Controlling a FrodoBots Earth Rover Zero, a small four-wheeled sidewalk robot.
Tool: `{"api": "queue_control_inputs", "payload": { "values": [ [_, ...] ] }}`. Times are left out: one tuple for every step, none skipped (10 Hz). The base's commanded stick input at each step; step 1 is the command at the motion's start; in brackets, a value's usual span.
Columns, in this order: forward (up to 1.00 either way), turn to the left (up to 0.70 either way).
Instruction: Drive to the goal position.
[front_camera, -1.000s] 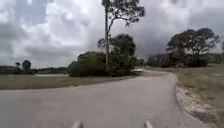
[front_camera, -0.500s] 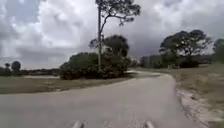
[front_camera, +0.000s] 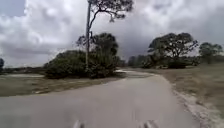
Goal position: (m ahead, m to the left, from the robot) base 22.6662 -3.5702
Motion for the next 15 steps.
{"api": "queue_control_inputs", "payload": {
  "values": [
    [0.85, -0.16],
    [0.85, 0.00],
    [0.85, 0.00],
    [0.85, 0.00],
    [0.85, -0.06],
    [0.85, -0.26],
    [0.85, -0.29],
    [0.85, -0.05],
    [0.85, 0.00],
    [0.85, 0.00],
    [0.85, 0.00],
    [0.85, 0.00],
    [0.85, 0.00],
    [0.85, 0.00],
    [0.85, 0.00]
  ]
}}
